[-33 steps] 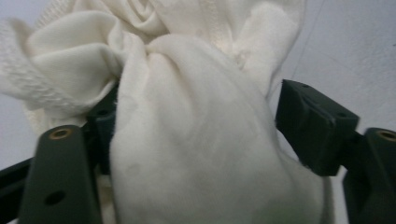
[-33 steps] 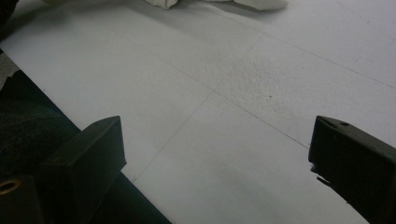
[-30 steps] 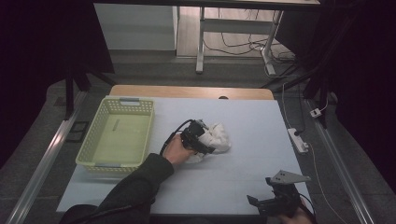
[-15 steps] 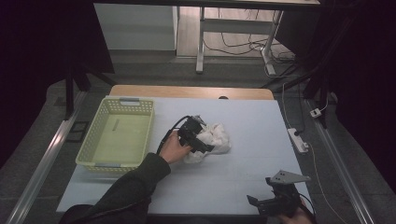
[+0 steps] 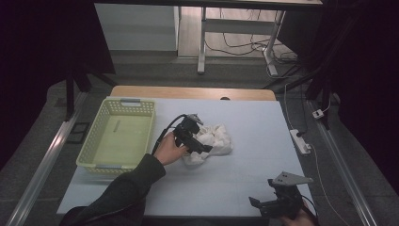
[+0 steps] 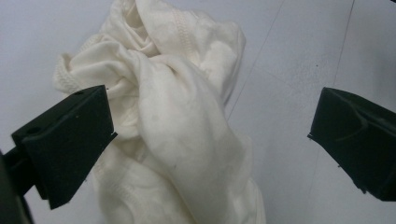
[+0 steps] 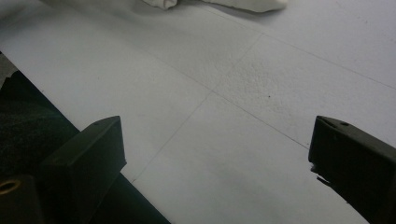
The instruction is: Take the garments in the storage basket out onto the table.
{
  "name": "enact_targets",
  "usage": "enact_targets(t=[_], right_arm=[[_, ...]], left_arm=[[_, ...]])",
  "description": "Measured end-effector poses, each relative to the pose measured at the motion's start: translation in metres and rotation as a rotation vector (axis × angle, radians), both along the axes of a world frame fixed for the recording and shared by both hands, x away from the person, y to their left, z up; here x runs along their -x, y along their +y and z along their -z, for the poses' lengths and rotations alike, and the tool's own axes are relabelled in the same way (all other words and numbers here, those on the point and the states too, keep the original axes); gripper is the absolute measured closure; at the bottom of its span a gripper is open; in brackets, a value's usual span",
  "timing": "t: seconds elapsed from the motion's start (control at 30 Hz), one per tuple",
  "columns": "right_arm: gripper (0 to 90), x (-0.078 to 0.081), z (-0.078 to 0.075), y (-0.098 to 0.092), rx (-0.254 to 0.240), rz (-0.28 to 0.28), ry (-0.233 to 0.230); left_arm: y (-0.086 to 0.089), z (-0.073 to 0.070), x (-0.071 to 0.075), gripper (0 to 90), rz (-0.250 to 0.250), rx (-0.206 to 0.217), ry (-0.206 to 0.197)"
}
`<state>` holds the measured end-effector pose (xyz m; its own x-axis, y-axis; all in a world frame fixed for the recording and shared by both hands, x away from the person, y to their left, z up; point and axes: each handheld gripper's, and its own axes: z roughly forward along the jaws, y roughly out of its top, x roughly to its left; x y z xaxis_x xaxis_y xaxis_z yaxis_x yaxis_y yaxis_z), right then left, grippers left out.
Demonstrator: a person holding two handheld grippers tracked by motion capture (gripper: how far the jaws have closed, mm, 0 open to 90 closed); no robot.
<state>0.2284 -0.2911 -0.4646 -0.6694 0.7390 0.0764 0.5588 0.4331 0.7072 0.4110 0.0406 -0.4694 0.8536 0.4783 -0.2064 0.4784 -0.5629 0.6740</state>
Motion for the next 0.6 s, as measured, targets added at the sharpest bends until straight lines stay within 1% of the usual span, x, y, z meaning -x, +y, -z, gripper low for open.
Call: enact_targets(t=[0.3,0.43,0.6], right_arm=[[3.3,0.000,-0.001,-0.001,-0.006,0.003,-0.004],[3.1,0.001,-0.001,-0.001,-0.008,-0.002,-0.003],[2.9,0.001,-0.001,-0.001,-0.010,-0.006,-0.003]], left_arm=[[0.009,-0.004,0.009,0.0,0.011,0.046,-0.011],[0.012,-0.005,0.012,0.0,0.013,0.053,-0.017],[0.017,-0.006,0.016,0.0,0.012,0.076,-0.005]])
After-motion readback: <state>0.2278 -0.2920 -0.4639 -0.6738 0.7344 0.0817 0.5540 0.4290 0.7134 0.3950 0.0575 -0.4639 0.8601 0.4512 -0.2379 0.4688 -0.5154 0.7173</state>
